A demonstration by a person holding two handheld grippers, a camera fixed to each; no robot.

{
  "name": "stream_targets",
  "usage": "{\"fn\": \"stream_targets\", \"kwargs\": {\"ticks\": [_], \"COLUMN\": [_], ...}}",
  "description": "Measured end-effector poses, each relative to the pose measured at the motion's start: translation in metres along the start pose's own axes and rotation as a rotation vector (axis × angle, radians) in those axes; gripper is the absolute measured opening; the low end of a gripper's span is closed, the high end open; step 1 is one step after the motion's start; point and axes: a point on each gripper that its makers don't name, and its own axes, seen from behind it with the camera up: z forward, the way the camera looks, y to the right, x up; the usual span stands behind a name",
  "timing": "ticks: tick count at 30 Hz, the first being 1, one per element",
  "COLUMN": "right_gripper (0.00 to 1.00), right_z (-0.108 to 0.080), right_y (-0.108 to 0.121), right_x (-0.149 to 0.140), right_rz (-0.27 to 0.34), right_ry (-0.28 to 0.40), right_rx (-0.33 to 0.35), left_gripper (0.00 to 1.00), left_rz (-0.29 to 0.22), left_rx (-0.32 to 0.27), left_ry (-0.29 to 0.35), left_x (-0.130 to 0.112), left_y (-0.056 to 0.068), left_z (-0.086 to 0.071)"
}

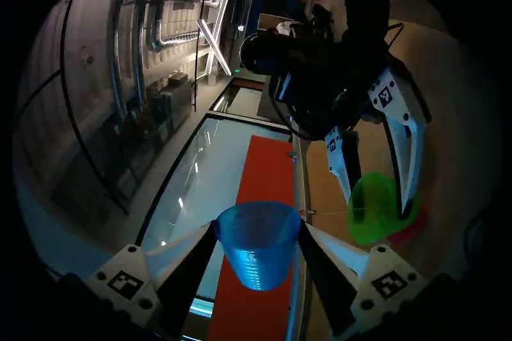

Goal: Pour water

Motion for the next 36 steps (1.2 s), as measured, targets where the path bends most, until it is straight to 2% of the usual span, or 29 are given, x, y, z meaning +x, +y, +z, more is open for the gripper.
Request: {"fn": "stream_targets", "kwargs": {"ticks": [36], "right_gripper": [0.90], "right_z": [-0.0021], "right_y": [-0.0017], "right_x": [0.0053], "right_rz": [-0.005], "right_ry": [0.008], "right_rx": [0.000], "left_gripper": [0.88], "left_rz": [0.036], "left_rx": [0.007], "left_ry": [0.014], "left_x": [0.0078], "left_y": [-0.0021], "left_z": [-0.0008]}}
